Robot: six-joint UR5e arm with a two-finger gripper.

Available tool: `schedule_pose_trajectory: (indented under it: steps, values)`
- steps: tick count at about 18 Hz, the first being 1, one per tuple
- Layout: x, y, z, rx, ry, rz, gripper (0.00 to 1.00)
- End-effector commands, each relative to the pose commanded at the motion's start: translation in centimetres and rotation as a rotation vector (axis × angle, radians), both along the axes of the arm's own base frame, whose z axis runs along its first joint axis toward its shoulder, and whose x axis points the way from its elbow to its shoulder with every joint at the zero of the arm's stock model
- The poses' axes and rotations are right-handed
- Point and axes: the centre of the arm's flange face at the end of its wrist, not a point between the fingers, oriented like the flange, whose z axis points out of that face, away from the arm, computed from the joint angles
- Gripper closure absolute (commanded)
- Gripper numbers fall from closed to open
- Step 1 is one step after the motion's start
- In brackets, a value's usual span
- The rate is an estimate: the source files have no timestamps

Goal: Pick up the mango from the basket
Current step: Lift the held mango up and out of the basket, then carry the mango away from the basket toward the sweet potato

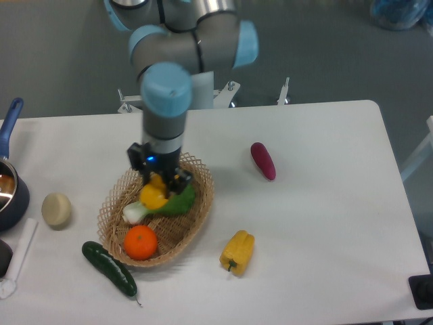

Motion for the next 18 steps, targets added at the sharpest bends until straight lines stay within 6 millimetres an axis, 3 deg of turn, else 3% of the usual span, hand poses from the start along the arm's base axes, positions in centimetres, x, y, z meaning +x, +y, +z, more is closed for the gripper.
schedule_pose_trajectory:
  steps: [4, 12, 15, 18]
  values:
    - [-5.4, -2.9, 2.4, 0.023, 0.061, 0.042, 0.60]
    - [-17.0, -11.4, 2.8, -0.017, 0.176, -0.058, 0.60]
    - [-20.0, -13.5, 2.7, -0.031, 0.202, -0.078, 0.60]
    - [-21.6, -14.0, 3.5, -0.031, 0.221, -0.070, 0.61]
